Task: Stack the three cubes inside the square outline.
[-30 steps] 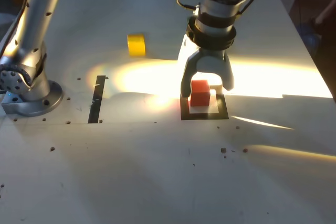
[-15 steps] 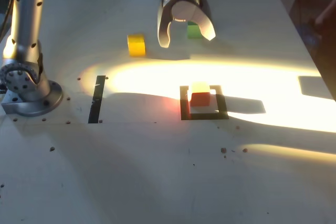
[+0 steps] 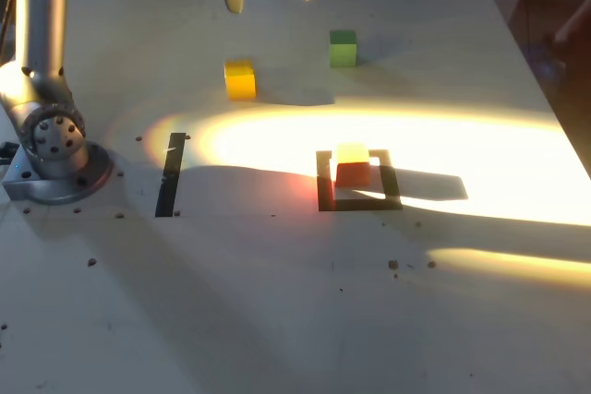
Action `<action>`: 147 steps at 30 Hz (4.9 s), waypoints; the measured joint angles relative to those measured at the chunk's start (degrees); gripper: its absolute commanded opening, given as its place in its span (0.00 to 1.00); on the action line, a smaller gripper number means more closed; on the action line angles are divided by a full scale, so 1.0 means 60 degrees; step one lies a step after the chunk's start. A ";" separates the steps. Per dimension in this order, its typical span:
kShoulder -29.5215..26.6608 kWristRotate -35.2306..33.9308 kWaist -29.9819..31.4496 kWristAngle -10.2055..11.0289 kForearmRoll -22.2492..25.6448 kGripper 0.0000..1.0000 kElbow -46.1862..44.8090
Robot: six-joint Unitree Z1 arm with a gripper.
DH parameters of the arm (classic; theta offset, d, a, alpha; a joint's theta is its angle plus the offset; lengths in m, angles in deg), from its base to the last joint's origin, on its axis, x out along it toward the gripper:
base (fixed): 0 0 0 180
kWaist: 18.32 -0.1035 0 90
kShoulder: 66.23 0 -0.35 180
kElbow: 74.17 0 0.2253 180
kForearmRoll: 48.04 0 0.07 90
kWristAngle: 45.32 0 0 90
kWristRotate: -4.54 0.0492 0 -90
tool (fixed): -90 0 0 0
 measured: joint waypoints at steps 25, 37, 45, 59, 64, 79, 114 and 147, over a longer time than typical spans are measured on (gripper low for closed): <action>-0.0090 -0.0181 -0.0061 -0.0469 -0.3425 1.00 -0.3988; 0.0094 -0.0180 -0.0299 -0.0404 -0.3762 0.79 -0.4283; 0.0092 -0.0180 -0.0300 -0.0608 -0.4106 0.64 -0.4722; -0.0060 -0.0180 -0.0300 -0.0671 -0.4521 0.31 -0.4838; -0.0160 -0.0180 -0.0285 -0.0597 -0.4511 0.30 -0.4823; -0.0935 -0.0421 0.0804 -0.0874 -0.3611 0.19 -0.4417; 0.0276 -0.5625 0.6405 -0.1105 -0.1097 0.19 -0.0621; 0.1615 -0.4644 0.6478 -0.1361 -0.1174 0.29 0.0224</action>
